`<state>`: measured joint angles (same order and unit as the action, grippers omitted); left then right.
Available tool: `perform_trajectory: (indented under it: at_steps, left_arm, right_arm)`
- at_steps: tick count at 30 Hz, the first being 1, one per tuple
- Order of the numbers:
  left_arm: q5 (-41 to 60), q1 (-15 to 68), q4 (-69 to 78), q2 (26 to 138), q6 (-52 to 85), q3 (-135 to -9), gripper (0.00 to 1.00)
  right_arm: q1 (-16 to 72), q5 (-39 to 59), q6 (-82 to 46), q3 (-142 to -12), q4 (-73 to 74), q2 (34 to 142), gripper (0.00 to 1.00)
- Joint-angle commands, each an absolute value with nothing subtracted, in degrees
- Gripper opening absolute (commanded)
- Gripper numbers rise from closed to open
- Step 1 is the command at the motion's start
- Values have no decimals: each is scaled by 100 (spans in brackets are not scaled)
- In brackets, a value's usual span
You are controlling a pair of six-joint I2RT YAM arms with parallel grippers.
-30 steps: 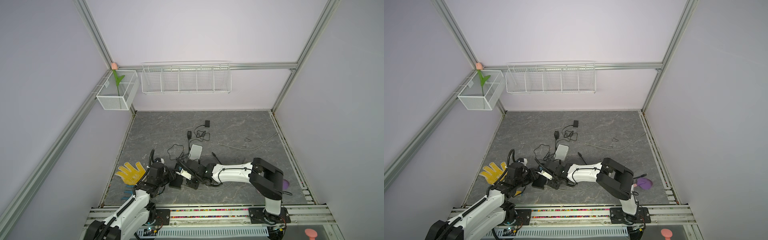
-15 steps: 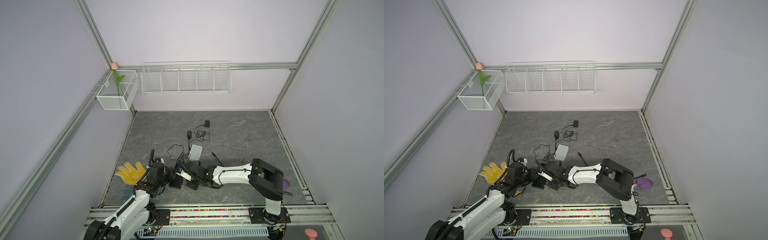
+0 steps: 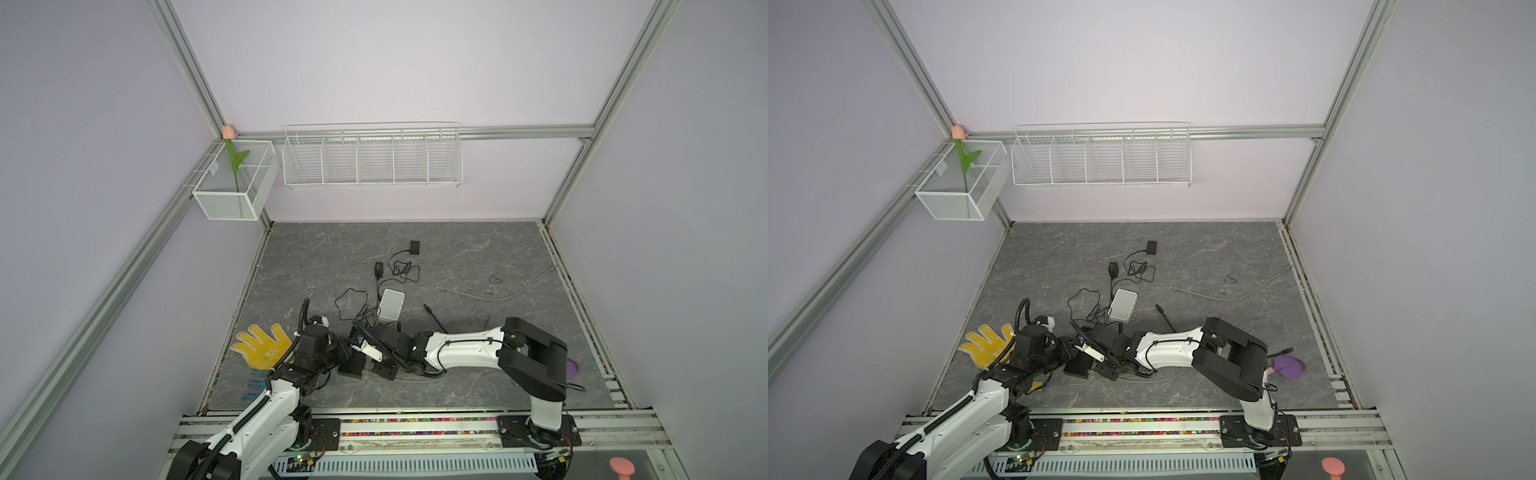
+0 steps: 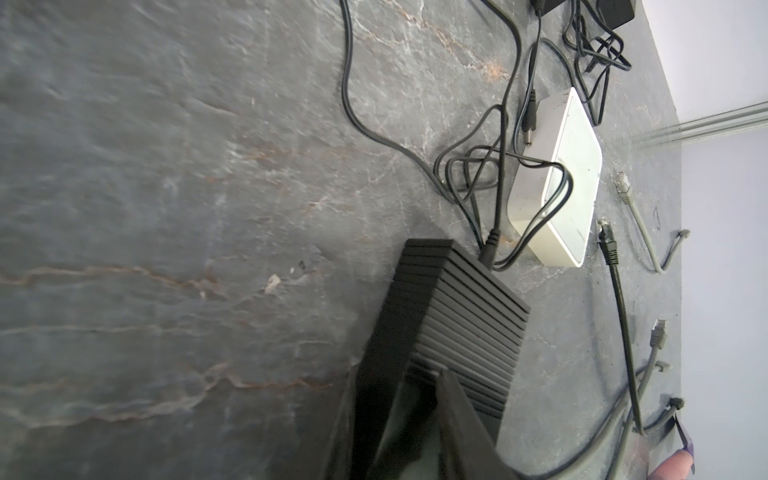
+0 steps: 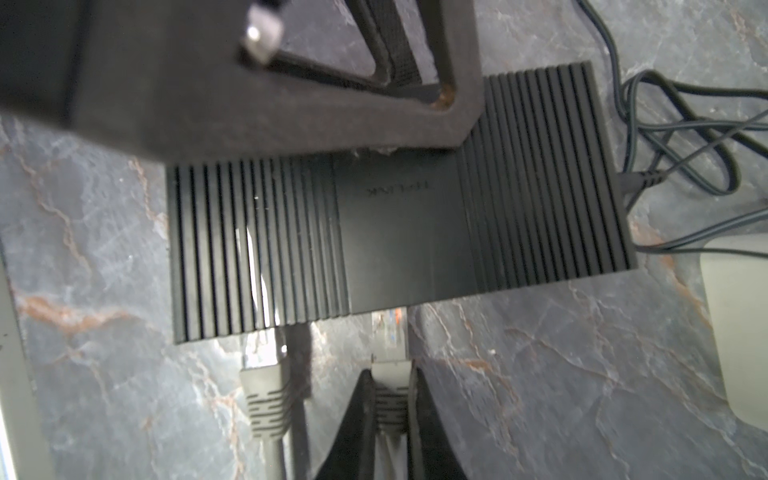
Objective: Insert the plug into the switch port
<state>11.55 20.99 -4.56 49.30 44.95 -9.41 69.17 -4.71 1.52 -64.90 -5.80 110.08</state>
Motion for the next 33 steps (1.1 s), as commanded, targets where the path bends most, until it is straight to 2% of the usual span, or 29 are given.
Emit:
perform_trajectory:
  at_steps: [1,33]
  left_arm:
    - [1564,2259,-818,5030,4553,-835,32]
    - [1732,2344,-760,4948,4553,-738,30]
  right_arm:
    - [7018,-265,202,-6727,304,10706,7]
    - [6775,324,-123,-6926,1608,11139,6]
